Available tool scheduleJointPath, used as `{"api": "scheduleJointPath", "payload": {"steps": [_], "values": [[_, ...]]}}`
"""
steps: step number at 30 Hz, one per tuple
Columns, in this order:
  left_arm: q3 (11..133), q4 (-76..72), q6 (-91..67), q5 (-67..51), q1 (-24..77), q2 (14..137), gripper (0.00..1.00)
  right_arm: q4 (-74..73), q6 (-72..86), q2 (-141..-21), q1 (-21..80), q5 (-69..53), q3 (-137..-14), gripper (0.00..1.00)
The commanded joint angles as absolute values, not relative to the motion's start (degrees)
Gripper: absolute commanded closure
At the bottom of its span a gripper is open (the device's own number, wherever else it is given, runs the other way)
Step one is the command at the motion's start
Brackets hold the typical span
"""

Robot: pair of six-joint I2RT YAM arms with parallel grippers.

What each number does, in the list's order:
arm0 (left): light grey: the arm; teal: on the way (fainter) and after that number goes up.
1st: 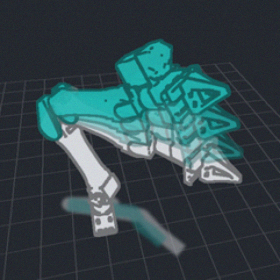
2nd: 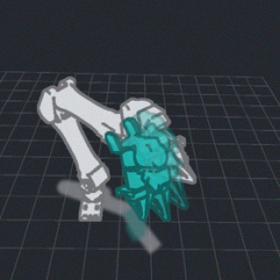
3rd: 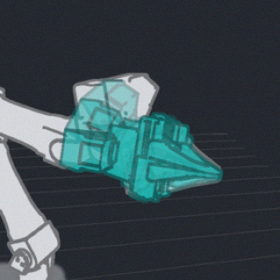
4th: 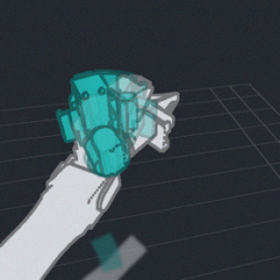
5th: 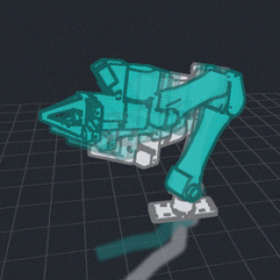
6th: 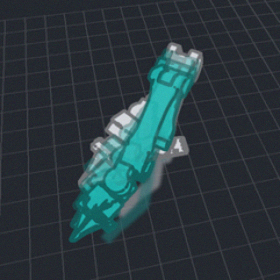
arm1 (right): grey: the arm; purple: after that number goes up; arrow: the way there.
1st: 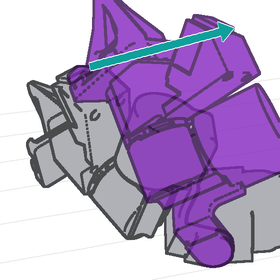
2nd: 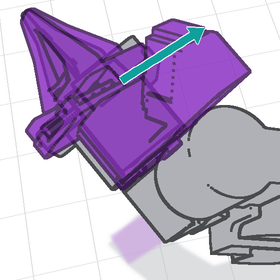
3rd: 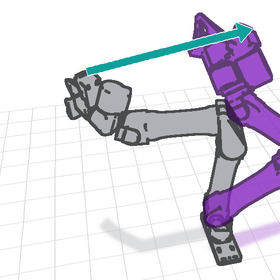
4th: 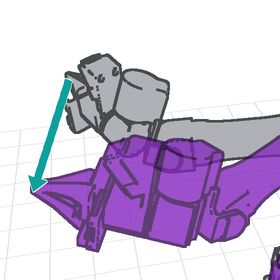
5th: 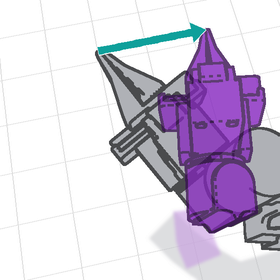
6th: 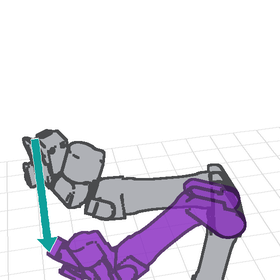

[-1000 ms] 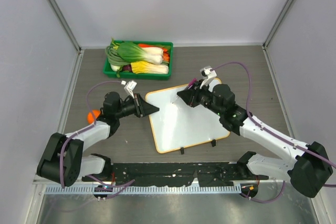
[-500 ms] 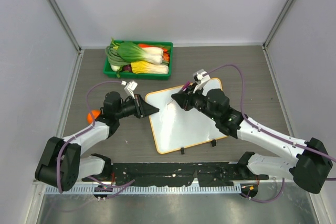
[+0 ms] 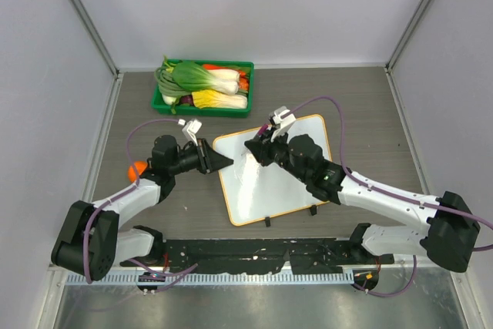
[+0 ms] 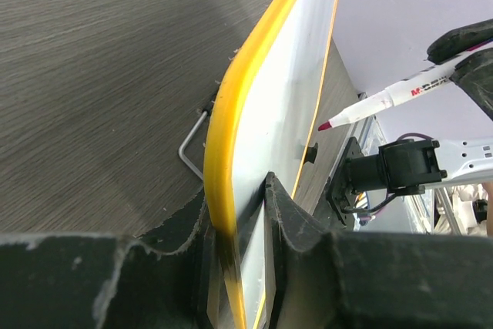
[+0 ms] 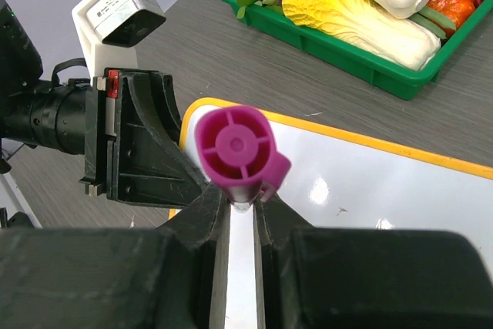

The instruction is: Write a sentence on the whiteboard

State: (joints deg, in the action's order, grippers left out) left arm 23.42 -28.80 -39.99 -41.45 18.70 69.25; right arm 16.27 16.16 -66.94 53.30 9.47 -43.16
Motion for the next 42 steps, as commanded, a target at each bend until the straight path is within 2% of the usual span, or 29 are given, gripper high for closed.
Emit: {"api": "scheduleJointPath", "payload": {"steps": [1, 15, 42], "values": [[21.3, -24.5, -29.5, -33.8, 18.8, 70.5, 1.00, 19.2, 14.9, -68.3, 53.9, 12.8, -46.3, 1.00], [21.3, -24.9, -29.4, -34.1, 18.8, 70.8, 1.00, 18.4, 14.9, -70.1, 54.0, 15.7, -46.0, 1.00], [21.2, -25.0, -29.4, -34.1, 18.8, 70.4, 1.00, 13.3, 15.3, -67.8, 54.2, 13.1, -41.0, 0.99]]}}
